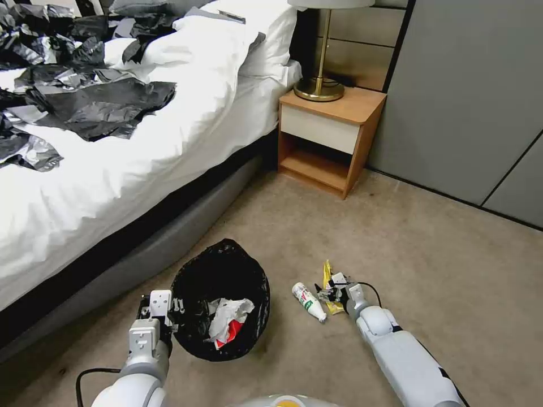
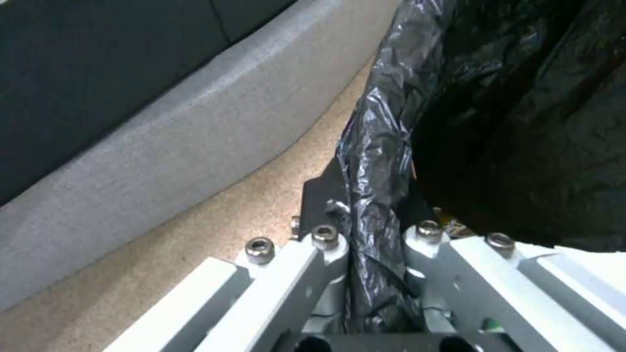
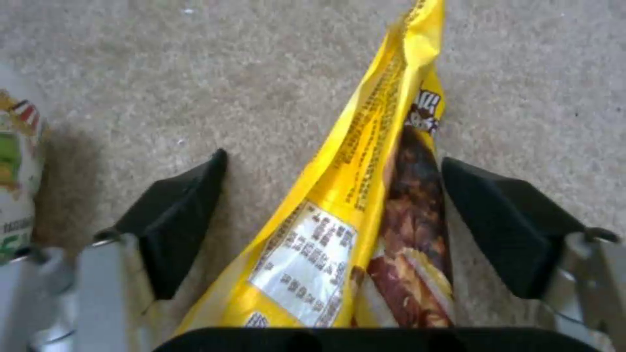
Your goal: Pick up the trash bin, then pick up the garbage from the floor and place it into the trash bin.
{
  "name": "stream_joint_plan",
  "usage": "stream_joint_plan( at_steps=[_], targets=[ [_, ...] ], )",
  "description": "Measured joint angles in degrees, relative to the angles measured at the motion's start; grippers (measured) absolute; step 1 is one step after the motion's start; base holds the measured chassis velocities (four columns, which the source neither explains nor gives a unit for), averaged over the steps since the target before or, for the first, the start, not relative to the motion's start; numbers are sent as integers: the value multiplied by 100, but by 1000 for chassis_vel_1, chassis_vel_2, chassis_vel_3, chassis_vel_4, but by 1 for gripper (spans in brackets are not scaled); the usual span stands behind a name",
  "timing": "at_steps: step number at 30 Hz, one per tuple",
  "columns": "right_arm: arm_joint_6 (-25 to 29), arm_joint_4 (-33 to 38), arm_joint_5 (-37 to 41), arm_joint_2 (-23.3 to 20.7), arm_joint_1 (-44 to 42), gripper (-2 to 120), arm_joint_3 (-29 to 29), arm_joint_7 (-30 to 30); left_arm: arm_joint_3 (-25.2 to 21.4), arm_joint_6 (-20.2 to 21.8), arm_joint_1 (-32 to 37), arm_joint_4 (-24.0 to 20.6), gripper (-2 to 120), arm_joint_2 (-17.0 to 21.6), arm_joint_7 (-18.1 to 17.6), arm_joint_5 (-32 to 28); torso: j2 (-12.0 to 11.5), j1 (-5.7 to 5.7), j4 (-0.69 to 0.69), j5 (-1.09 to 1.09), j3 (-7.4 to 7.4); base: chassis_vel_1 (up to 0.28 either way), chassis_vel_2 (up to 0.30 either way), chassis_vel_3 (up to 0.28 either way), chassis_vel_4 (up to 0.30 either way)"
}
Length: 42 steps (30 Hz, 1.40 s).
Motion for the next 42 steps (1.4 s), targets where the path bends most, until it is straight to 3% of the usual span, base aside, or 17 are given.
stream_joint_plan(
  at_steps=[8, 15, 18, 21, 27, 33, 37, 40, 41, 42],
  targets=[
    [66, -60, -15, 36, 15, 63, 11, 0, -6, 0, -24, -1, 2, 3, -2, -8, 0, 0, 2, 2, 0, 0, 0, 0, 0],
    [98, -49, -15, 17, 28, 37, 10, 26, -6, 0, -41, 0, 2, 2, -3, -16, 0, 0, 4, 7, 1, 0, 0, 0, 0],
    [105, -44, -14, 6, 30, 34, 14, 34, -5, 1, -44, 1, 2, 2, -3, -16, -1, 0, 5, 1, 1, 0, 0, 0, 0],
    [119, -19, -5, -30, 21, 18, 36, 55, -3, 7, -48, 2, 2, 1, -5, -15, -1, 1, 0, -1, 2, 0, 0, 0, 0],
    [136, 44, 1, -69, 5, 0, 43, 64, -1, 9, -44, 0, 2, -1, -3, -16, -2, 1, -2, -2, 2, 0, 0, 0, 0],
    [190, 205, 46, -103, -34, 0, 47, 74, 5, 12, -43, -6, 2, -4, -3, -15, -2, 1, -2, -1, 2, 0, 0, 0, 0],
    [204, 746, 168, -190, -180, 0, 22, 98, 12, 14, -43, -6, 2, -2, -2, -15, -2, 1, -2, 1, 3, 0, 0, 0, 0],
    [202, 1753, 395, -350, -401, 0, -31, 112, 34, 20, -49, -3, 2, -1, -2, -14, -2, 1, -1, 1, 2, 0, 0, 0, 0],
    [202, 1753, 395, -350, -401, 0, -31, 112, 34, 20, -49, -3, 2, -1, -2, -14, -2, 1, -1, 1, 2, 0, 0, 0, 0],
    [276, 2349, 555, -428, -517, 0, -62, 88, 46, 24, -55, -2, 2, -1, -1, -14, -2, 1, -1, 1, 2, 0, 0, 0, 0]
  ],
)
